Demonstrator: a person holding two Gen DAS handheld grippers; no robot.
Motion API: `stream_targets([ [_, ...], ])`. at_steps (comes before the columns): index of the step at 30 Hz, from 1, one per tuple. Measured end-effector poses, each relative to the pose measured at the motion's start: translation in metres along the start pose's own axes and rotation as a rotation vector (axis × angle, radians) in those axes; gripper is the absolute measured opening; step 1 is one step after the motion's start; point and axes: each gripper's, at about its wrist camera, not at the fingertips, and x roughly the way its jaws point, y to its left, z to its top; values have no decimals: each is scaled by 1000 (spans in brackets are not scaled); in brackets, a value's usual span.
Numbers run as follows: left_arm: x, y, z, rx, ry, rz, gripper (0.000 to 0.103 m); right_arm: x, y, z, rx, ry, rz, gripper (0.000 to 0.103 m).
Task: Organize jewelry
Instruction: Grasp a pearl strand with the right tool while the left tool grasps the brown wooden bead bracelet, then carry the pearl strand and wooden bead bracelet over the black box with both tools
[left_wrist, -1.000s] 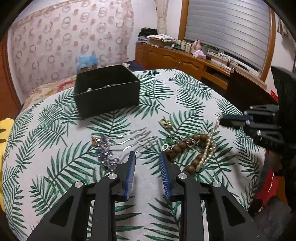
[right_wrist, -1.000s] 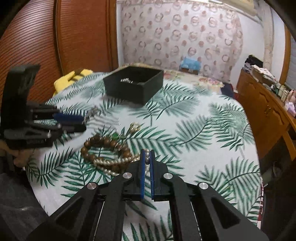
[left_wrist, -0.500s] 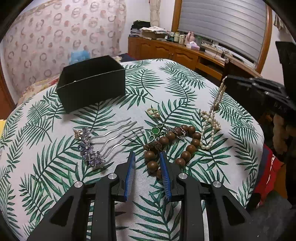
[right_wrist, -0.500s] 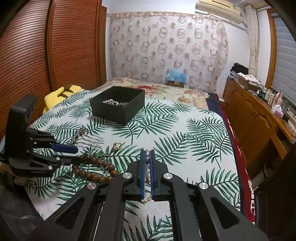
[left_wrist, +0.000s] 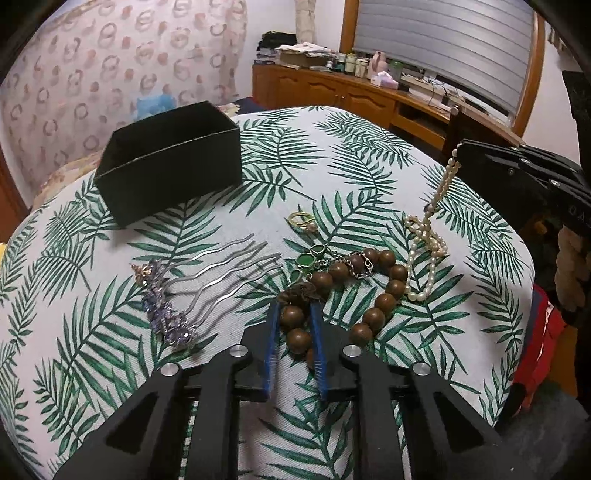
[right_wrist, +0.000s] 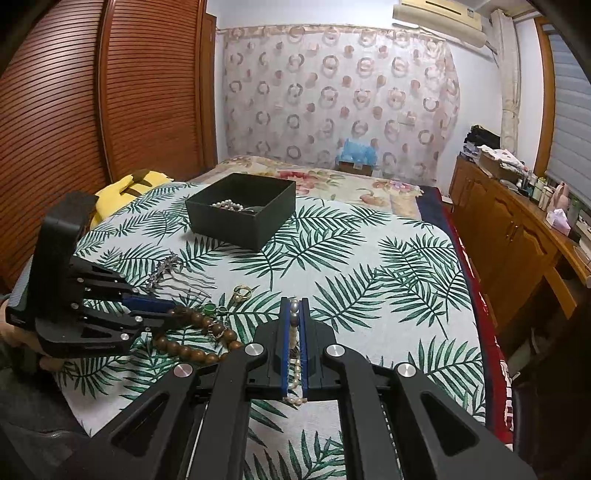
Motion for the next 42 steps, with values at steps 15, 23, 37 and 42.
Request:
stream_targets([
  [15, -67, 14, 30, -36, -210, -6, 12, -11, 3, 36, -29, -80, 11, 5],
  [23, -92, 33, 50, -47, -275, 41, 12, -13, 10, 58, -67, -115, 11, 5],
  [37, -104, 61, 74, -70, -326, 112, 12, -12, 9, 106, -78, -181, 38, 5],
  [42, -105, 72, 80, -85, -332, 136, 12, -10, 9, 127, -89, -206, 44, 5],
])
